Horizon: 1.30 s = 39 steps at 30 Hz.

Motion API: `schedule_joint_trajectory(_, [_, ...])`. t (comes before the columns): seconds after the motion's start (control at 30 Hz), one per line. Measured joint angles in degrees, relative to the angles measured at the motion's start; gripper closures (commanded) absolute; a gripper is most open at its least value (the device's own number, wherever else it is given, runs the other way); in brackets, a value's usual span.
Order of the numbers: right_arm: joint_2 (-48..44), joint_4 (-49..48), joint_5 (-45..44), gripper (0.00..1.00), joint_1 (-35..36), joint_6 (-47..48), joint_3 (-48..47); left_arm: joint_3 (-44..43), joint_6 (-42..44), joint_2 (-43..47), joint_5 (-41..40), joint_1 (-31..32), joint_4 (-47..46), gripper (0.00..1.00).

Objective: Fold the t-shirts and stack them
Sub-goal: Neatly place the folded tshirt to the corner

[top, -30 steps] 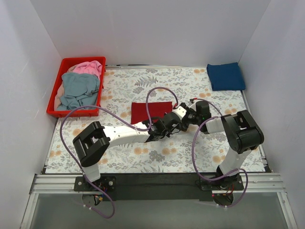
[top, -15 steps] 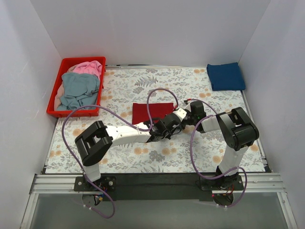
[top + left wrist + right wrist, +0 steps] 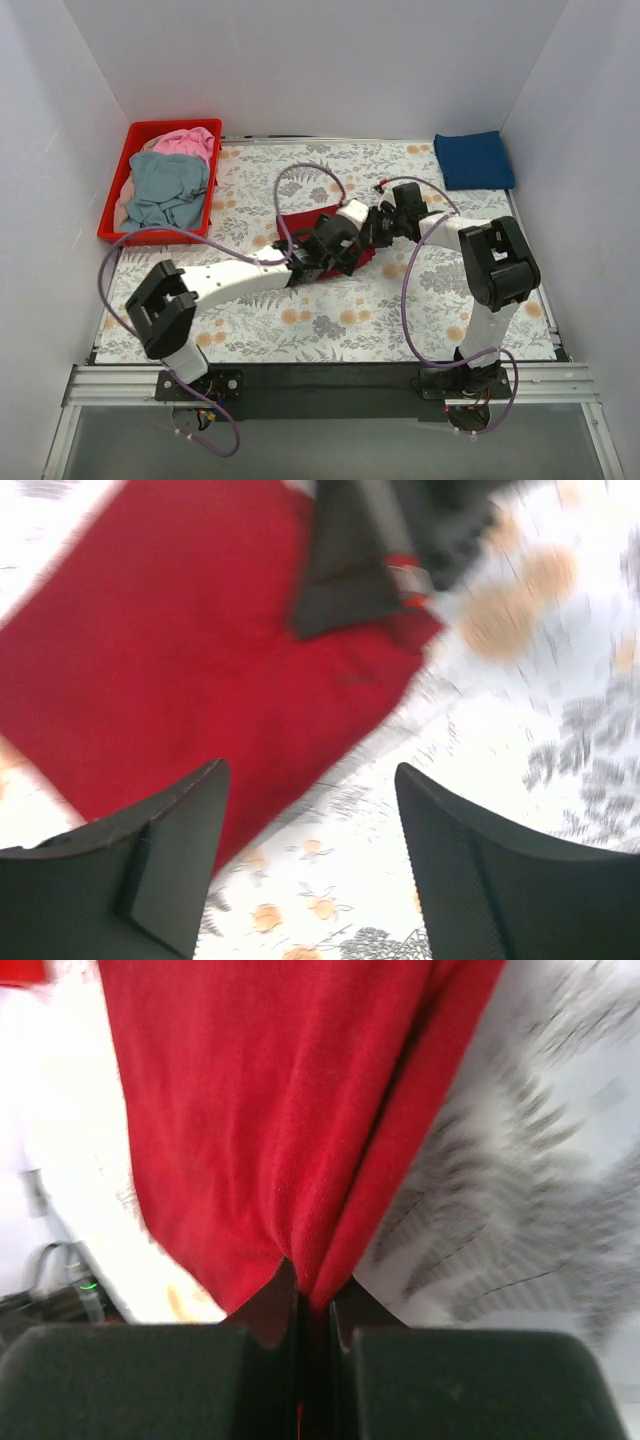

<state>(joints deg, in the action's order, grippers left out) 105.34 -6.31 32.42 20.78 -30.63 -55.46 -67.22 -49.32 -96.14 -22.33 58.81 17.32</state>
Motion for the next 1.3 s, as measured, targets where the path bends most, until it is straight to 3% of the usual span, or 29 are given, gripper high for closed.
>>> schedule_joint_trajectory(0.07, [1.03,6.12,-2.14,0.99,-0.66,5.51,-4.76,0.48,-1.09,4.39,-0.20,-3.80,0.48,0.21])
schedule_joint_trajectory(0.27, [4.33,21.70,-14.19,0.99,-2.73,20.11,-18.29,8.33,-6.14,20.61,-2.36,-23.04,-0.02,0.17])
schedule_joint_trajectory(0.4, [8.50,28.74,-24.02,0.99,-3.87,29.66,-28.81,18.93,-9.77,26.64,-3.43,-30.05,-0.61,0.17])
schedule_joint_trajectory(0.5, [11.96,30.84,-30.67,0.99,-5.25,35.15,-35.08,24.09,-11.23,26.25,-4.79,-30.67,1.57,0.16])
schedule_joint_trajectory(0.8, [22.36,33.48,-43.69,0.99,-12.20,44.54,-50.69,24.44,-11.76,25.24,-10.16,-29.09,1.44,0.16])
schedule_joint_trajectory(1.03, [26.88,32.68,-47.76,0.99,-14.99,50.07,-59.56,24.44,-10.93,23.67,-12.44,-26.27,0.39,0.16])
schedule_joint_trajectory(1.3, [27.21,30.14,-48.85,0.99,-17.22,51.89,-61.77,24.44,-9.55,22.10,-14.01,-23.78,-0.17,0.16])
